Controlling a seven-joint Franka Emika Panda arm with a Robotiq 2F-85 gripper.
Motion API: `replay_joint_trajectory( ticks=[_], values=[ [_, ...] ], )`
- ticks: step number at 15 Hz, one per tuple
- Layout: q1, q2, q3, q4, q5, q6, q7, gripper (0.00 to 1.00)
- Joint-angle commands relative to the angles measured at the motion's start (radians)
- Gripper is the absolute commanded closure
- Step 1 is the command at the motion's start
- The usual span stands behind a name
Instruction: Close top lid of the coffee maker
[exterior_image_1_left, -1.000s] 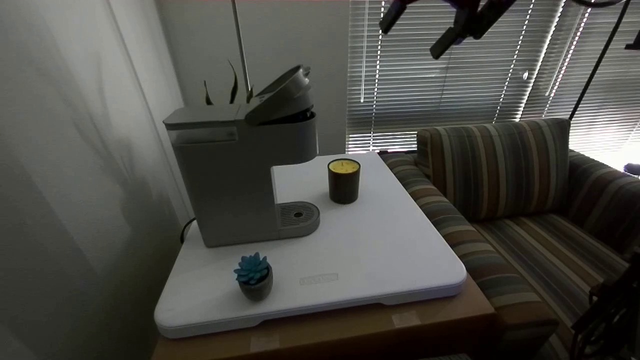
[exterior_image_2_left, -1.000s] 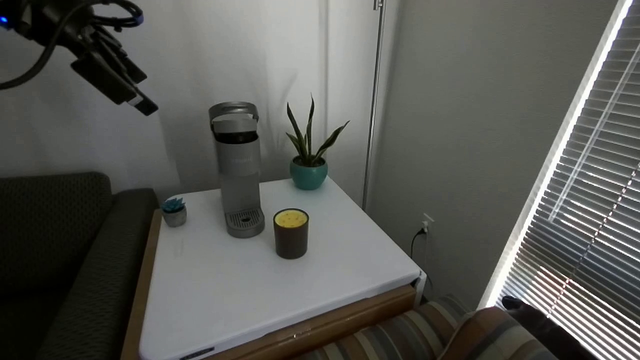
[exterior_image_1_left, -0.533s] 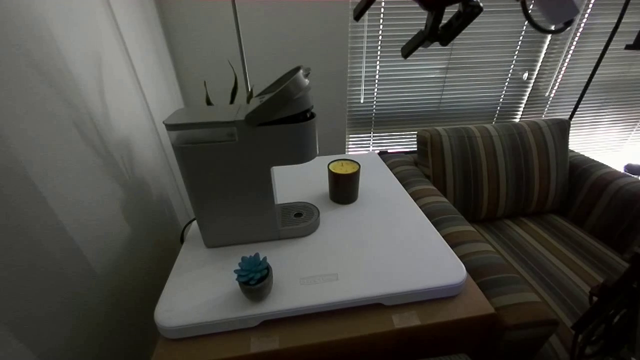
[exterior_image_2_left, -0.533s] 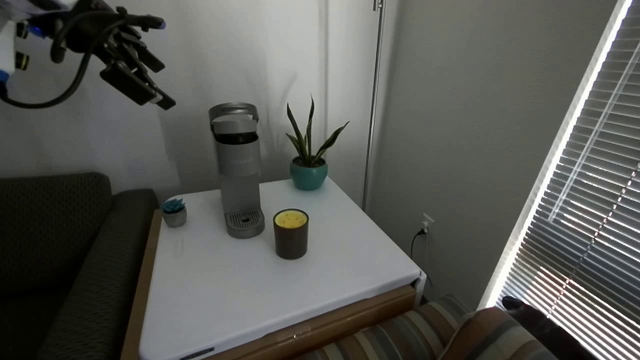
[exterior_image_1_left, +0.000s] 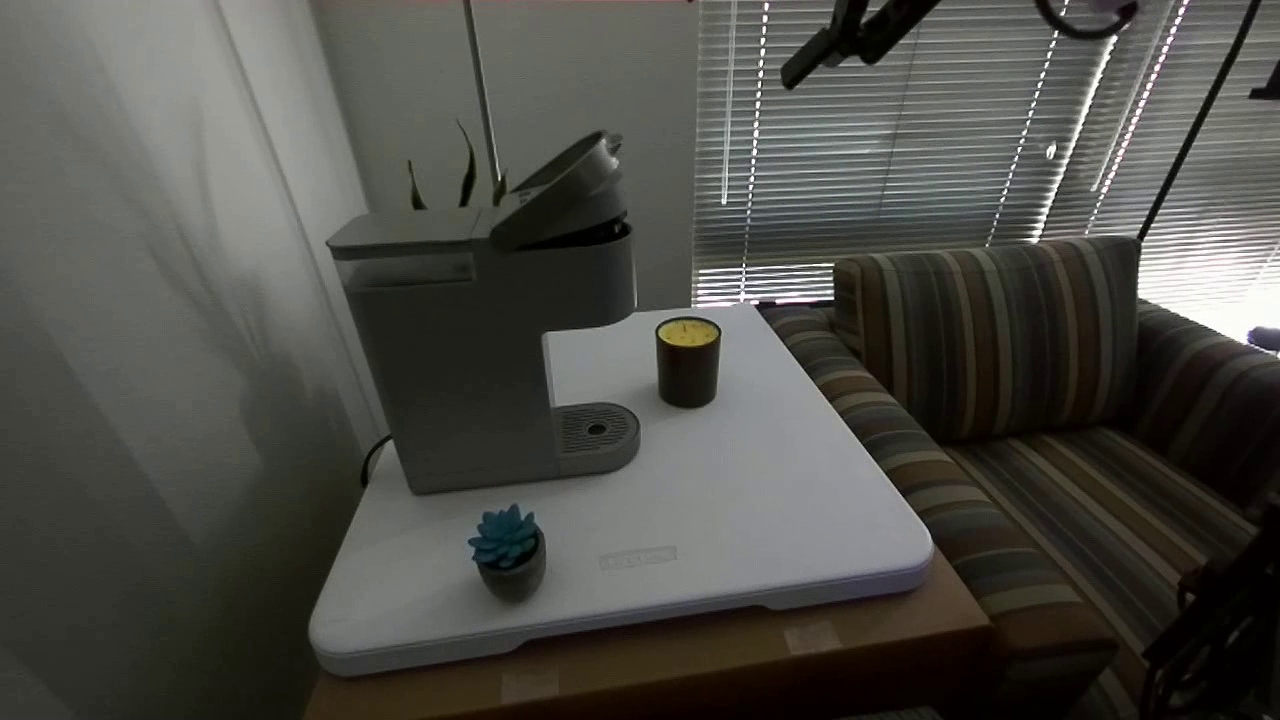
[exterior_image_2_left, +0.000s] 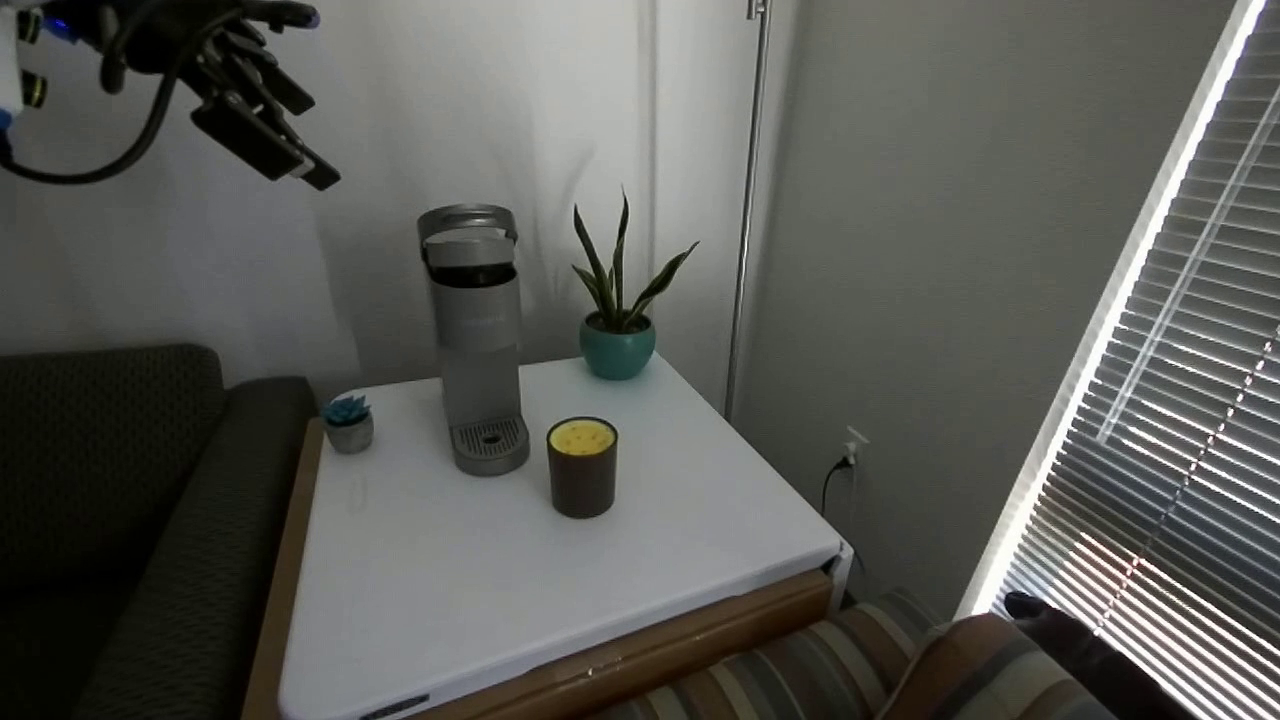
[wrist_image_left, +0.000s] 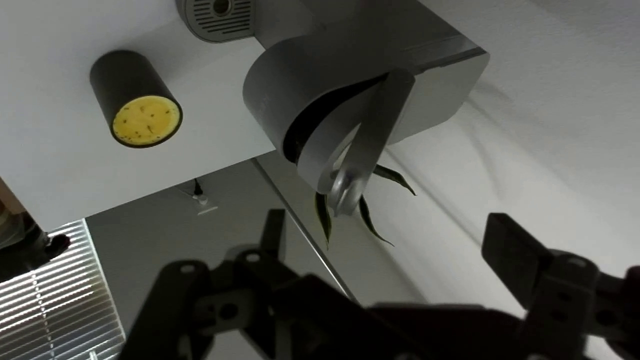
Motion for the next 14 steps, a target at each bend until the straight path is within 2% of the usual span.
replay_joint_trajectory(
  ticks=[1,3,6,7,8,9,12,14],
  values=[
    [0.26,0.017,-0.235,0.09,0.055,-0.093,-0.054,0.0],
    [0.418,-0.026,-0.314,0.139,0.25,-0.202,-0.165,0.0],
    [0.661,-0.083,-0.548,0.223,0.5,-0.361,-0.398,0.0],
    [0.715,-0.101,-0.618,0.246,0.569,-0.418,-0.474,0.0],
    [0.619,-0.066,-0.493,0.21,0.471,-0.32,-0.352,0.0],
    [0.65,-0.079,-0.534,0.224,0.49,-0.342,-0.386,0.0],
    [0.64,-0.077,-0.516,0.219,0.48,-0.338,-0.37,0.0],
    [0.68,-0.061,-0.528,0.214,0.539,-0.333,-0.39,0.0]
  ],
)
